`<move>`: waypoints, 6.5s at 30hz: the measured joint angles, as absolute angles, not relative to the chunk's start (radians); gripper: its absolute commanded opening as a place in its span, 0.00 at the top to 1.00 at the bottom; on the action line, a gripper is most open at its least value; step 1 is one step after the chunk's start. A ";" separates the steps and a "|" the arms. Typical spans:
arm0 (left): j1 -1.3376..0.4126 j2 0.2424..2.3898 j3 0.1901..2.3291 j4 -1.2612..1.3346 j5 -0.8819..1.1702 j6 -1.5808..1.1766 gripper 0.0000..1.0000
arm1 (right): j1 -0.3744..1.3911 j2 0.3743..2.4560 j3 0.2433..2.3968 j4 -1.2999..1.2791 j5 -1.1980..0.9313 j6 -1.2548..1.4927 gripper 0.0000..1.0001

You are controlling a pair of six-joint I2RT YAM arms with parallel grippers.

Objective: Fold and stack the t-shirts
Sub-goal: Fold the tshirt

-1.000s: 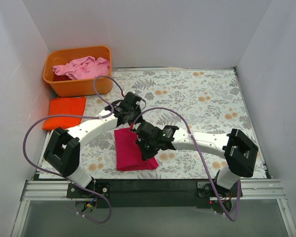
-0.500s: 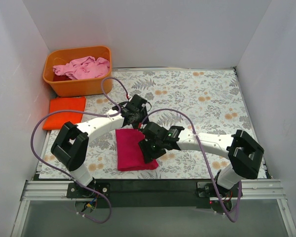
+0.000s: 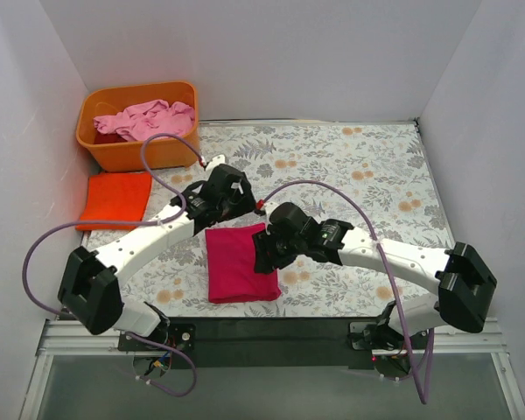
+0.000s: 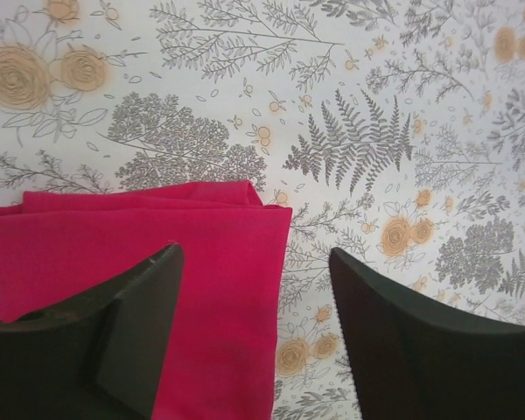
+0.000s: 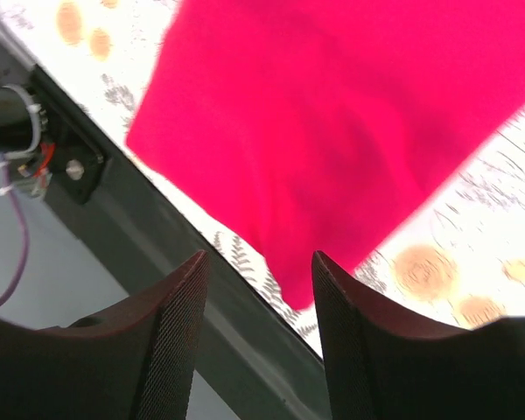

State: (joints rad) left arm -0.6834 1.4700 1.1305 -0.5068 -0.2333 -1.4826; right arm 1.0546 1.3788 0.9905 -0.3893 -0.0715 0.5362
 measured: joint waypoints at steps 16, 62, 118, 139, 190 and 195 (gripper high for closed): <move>-0.510 1.329 0.663 -0.480 -0.173 -1.633 0.58 | 0.873 1.622 0.885 -0.195 -0.429 0.519 0.54; -0.506 1.439 0.710 -0.212 -0.115 -1.695 0.80 | 0.681 1.837 0.921 0.191 -0.788 0.548 0.61; -0.665 1.319 0.653 -0.057 -0.133 -1.969 0.77 | 0.349 1.704 0.998 0.183 -0.744 0.475 0.60; -0.551 1.411 0.529 0.001 -0.053 -1.995 0.77 | 0.558 1.894 0.877 0.325 -0.844 0.570 0.61; -0.149 1.125 0.764 -0.316 -0.177 -1.367 0.20 | 0.900 1.885 1.472 -0.260 -0.187 0.095 0.42; -0.136 1.115 0.681 -0.371 -0.179 -1.350 0.20 | 1.023 2.034 1.607 -0.351 -0.062 0.020 0.46</move>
State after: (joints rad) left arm -0.1360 1.1152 0.6811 -0.3710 -0.1791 -1.3502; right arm 1.0229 2.0342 1.6066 -0.3508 -0.0616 0.0200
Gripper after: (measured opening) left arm 0.803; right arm 0.552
